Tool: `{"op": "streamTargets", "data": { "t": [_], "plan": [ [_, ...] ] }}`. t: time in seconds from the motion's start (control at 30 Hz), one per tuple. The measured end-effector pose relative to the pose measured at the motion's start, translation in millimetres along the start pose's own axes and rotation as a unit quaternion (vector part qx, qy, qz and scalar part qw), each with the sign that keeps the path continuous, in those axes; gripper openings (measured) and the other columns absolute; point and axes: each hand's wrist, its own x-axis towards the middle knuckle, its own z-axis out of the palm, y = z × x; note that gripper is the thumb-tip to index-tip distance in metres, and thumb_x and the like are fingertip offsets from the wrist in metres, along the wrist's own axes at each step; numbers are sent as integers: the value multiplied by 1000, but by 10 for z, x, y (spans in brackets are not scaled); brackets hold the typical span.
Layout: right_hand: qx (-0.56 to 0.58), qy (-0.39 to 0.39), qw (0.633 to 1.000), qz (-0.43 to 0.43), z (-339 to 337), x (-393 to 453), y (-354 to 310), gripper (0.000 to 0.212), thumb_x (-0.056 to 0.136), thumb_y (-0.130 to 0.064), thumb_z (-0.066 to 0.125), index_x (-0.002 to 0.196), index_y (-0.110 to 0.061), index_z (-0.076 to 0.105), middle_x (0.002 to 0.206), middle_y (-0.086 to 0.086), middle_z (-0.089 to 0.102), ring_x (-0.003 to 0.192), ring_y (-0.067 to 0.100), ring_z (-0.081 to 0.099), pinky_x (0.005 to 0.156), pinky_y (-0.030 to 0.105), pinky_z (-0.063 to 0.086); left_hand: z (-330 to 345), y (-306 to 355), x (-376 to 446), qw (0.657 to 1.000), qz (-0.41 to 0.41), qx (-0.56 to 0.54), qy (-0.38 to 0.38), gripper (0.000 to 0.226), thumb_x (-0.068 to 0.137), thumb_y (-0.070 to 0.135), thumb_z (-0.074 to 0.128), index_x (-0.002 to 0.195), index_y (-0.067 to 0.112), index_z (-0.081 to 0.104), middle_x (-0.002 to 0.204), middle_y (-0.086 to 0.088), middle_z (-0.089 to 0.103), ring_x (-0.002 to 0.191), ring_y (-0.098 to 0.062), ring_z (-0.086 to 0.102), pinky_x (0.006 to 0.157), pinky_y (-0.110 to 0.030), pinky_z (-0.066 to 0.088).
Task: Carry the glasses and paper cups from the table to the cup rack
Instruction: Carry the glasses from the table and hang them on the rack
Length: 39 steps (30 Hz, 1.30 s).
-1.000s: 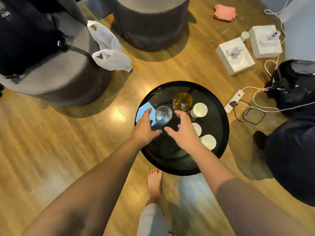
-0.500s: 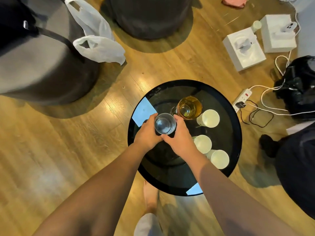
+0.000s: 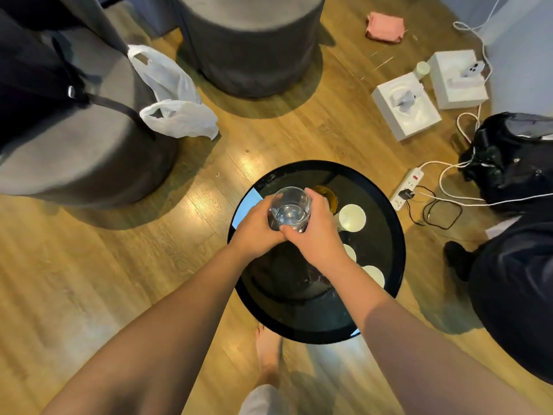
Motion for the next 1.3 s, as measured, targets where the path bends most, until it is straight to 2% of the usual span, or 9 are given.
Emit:
{"op": "streamTargets", "data": {
  "t": [0.23, 0.43, 0.57, 0.67, 0.77, 0.97, 1.1, 1.23, 1.3],
  "plan": [
    [47, 107, 993, -13, -1090, -356, -854, 99, 75, -55, 78, 154, -22, 28, 147, -3, 36, 139, 18, 31, 102, 28, 31, -279, 1320, -317, 996, 87, -32, 14, 81, 63, 48, 76, 132, 62, 37, 131, 16, 54, 120, -6, 57, 101, -41, 53],
    [78, 210, 973, -51, -2277, -940, -1555, 90, 70, -66, 76, 144, -27, 43, 129, -8, 39, 126, 14, 40, 91, 25, 37, -330, 2660, -860, 984, 174, -42, -8, 81, 68, 48, 81, 134, 43, 34, 132, 7, 55, 122, -13, 57, 105, -44, 51],
    [121, 279, 946, -113, -3037, -1485, -1947, 82, 74, -61, 76, 140, -26, 43, 127, -5, 42, 119, 15, 47, 94, 31, 46, -364, 3650, -1393, 958, 280, -48, -24, 81, 65, 46, 81, 130, 35, 34, 128, 12, 52, 120, -1, 55, 101, -25, 47],
    [169, 305, 924, -159, -3570, -1959, -2123, 71, 80, -59, 72, 137, -32, 40, 129, -10, 50, 118, 11, 53, 81, 15, 44, -303, 4322, -1833, 940, 333, -51, -60, 85, 79, 31, 86, 142, 33, 28, 136, 7, 54, 125, -3, 56, 101, -25, 51],
    [183, 357, 895, -194, -4143, -2520, -2208, 64, 85, -60, 67, 136, -34, 37, 124, -12, 53, 116, 12, 57, 77, 12, 44, -107, 4953, -2310, 912, 396, -44, -99, 99, 82, 26, 87, 153, 32, 18, 135, 18, 52, 120, 6, 55, 99, -17, 49],
    [176, 441, 854, -211, -5104, -3700, -2135, 85, 76, -70, 53, 144, -23, 32, 131, 0, 51, 110, 12, 54, 63, -6, 37, 556, 5883, -3201, 855, 494, -20, -158, 114, 81, 20, 87, 155, 38, 3, 127, 40, 42, 114, 13, 54, 85, -6, 48],
    [164, 491, 834, -193, -5512, -4488, -1869, 89, 77, -74, 51, 148, -25, 30, 132, -4, 51, 110, 8, 54, 62, 0, 40, 1096, 6233, -3794, 821, 533, -6, -205, 129, 79, 27, 88, 158, 41, -13, 146, 6, 40, 125, -16, 55, 99, -40, 57],
    [160, 548, 805, -161, -5742, -5251, -1547, 93, 75, -74, 54, 148, -21, 31, 132, -2, 53, 107, 1, 56, 73, 7, 45, 1725, 6404, -4253, 788, 562, -4, -251, 135, 76, 28, 90, 159, 37, -17, 128, 16, 49, 111, 5, 60, 85, -19, 57],
    [148, 578, 792, -127, -5825, -5643, -1357, 97, 73, -74, 57, 149, -21, 30, 133, -1, 54, 109, 11, 60, 86, 23, 53, 2105, 6473, -4483, 768, 563, -26, -304, 135, 74, 22, 89, 160, 35, -14, 124, 21, 49, 100, 16, 60, 77, -9, 52]
  ]
}}
